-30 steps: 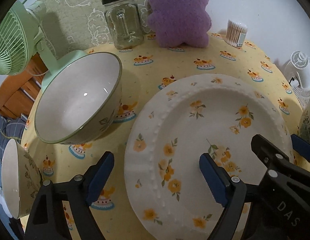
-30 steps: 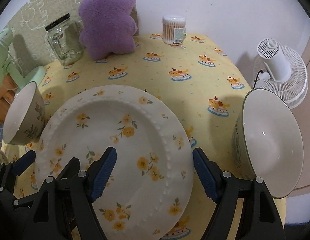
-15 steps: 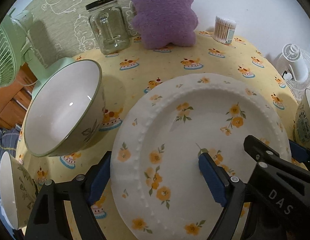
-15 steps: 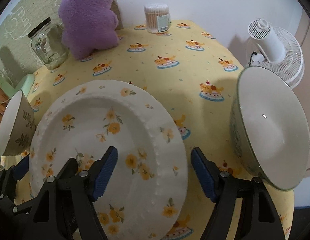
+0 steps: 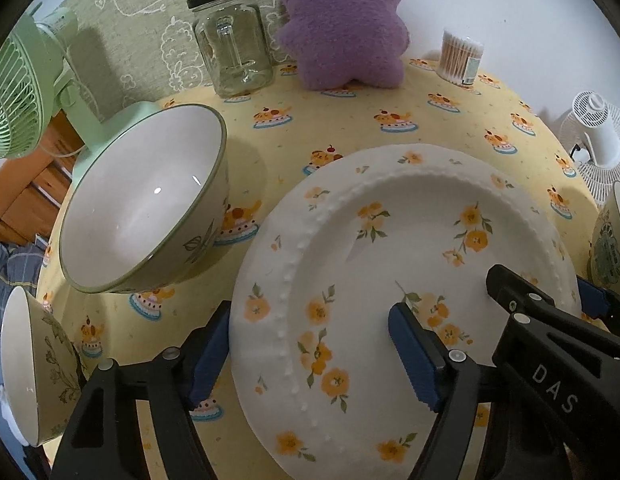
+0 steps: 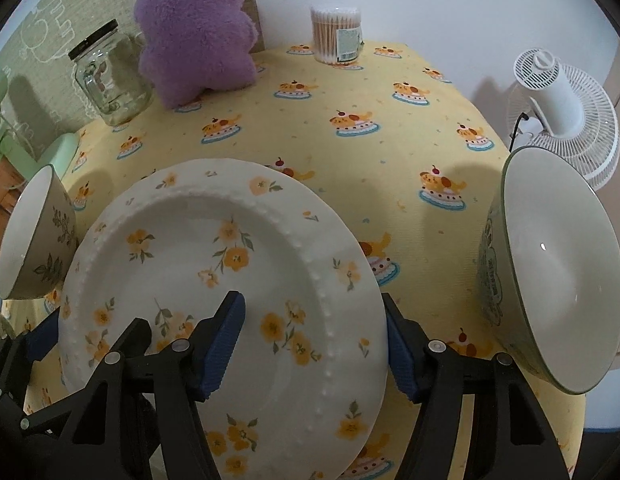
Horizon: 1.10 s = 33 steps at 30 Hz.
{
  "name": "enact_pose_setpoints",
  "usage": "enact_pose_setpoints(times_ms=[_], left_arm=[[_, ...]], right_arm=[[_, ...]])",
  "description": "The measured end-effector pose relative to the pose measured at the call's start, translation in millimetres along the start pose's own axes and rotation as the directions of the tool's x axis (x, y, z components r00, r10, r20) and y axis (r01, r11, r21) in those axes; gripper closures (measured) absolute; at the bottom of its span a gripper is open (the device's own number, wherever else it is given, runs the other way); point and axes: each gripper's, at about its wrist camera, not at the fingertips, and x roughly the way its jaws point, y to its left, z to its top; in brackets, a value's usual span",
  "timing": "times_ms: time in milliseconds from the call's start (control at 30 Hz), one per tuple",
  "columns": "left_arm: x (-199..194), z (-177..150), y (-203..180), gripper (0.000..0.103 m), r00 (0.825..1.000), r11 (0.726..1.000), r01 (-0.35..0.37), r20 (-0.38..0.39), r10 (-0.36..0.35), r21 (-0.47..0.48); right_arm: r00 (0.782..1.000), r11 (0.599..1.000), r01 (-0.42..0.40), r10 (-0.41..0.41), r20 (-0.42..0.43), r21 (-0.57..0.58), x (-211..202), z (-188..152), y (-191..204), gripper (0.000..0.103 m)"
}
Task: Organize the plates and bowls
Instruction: 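Lift the beaded-rim plate with both grippers and carry it over the flowered plate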
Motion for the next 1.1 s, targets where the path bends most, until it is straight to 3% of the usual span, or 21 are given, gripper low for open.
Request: enact_pose_setpoints(times_ms=[600,1100], left_arm=[[-16.9,-0.3,3.2,0.026,1.000,1.000,0.017,-0.006,-0.017,-0.024],[-61.7,-12.3,6.7,0.026,0.999,0.999,0.036,0.019,-0.035,-0.019]], right_arm=[[1.000,1.000,-0.001,0.001,0.008,-0.001,-17.4,1.0,-0.9,0.034],[0.999,1.000,0.003,-0.002,0.037,-0.013,-67.0,-13.2,-6.1,0.034]])
